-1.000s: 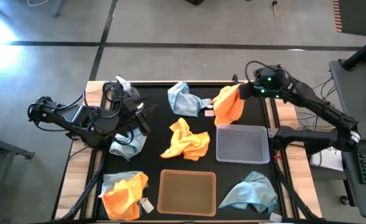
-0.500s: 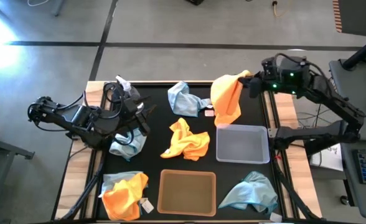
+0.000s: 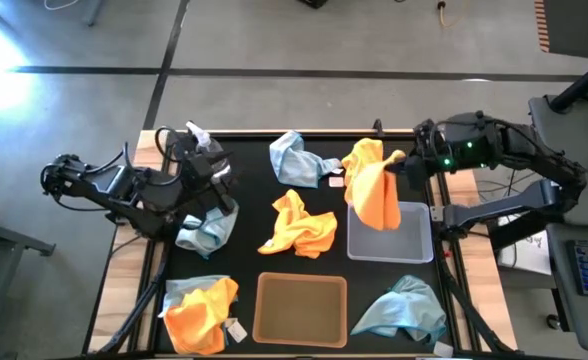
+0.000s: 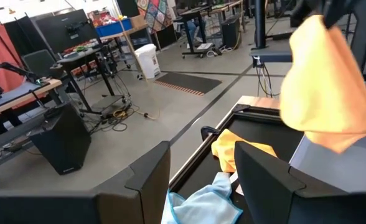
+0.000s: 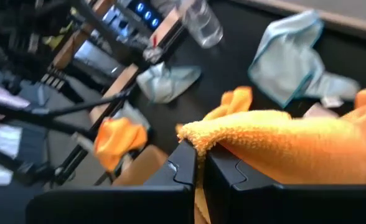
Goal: Sort microfiber towel by color & place in baskets
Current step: Put the orange microfiber towel into the transparent bin
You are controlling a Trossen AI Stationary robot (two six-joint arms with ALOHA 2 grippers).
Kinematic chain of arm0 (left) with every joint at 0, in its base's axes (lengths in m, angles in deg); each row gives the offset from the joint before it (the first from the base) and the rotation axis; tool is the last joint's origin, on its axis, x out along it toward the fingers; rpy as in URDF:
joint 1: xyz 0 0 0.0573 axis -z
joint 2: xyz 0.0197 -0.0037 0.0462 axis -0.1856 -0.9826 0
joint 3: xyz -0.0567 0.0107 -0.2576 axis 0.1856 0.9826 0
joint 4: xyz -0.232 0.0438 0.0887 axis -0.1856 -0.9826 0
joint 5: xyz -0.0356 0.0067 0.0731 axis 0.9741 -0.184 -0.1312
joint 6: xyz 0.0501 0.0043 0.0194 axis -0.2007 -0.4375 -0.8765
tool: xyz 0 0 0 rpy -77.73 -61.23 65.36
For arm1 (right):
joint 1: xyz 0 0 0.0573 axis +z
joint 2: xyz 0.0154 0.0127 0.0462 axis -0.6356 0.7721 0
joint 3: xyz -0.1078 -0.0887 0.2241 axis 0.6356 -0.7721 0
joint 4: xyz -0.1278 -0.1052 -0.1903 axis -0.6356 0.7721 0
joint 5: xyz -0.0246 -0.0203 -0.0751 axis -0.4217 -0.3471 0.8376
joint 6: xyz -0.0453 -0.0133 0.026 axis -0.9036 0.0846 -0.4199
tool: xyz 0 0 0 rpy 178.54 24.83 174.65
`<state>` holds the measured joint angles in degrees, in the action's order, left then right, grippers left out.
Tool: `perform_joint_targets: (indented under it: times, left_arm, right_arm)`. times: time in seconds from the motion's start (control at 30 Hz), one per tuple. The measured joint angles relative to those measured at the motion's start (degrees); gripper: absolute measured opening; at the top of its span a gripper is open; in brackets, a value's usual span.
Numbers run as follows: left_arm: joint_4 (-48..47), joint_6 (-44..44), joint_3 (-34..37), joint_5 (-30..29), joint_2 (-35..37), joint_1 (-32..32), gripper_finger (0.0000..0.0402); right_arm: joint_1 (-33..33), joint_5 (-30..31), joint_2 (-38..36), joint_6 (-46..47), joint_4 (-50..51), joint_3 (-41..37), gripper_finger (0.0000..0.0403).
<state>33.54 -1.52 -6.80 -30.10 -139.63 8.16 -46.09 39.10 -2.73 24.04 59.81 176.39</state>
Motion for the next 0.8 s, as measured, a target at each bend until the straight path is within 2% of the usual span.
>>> perform_joint_targets:
  times: [0.17,0.3,0.57,0.8]
  left_arm:
    - [0.0,-0.3,0.0,0.0,1.2,0.0,0.0165]
    - [0.0,-0.3,0.0,0.0,1.9,0.0,0.0165]
    - [-0.1,-0.5,0.0,-0.1,3.1,0.0,0.0165]
    - [-0.1,-1.5,0.0,-0.1,3.3,0.0,0.0165]
  right_arm:
    - [5.4,0.0,0.2,4.1,3.4,0.0,0.0009]
    - [7.8,0.4,1.0,6.2,9.8,-0.1,0.0009]
    - [8.2,0.8,4.4,10.7,27.1,-0.7,0.0009]
    - [8.2,0.0,7.0,10.3,28.1,-2.0,0.0009]
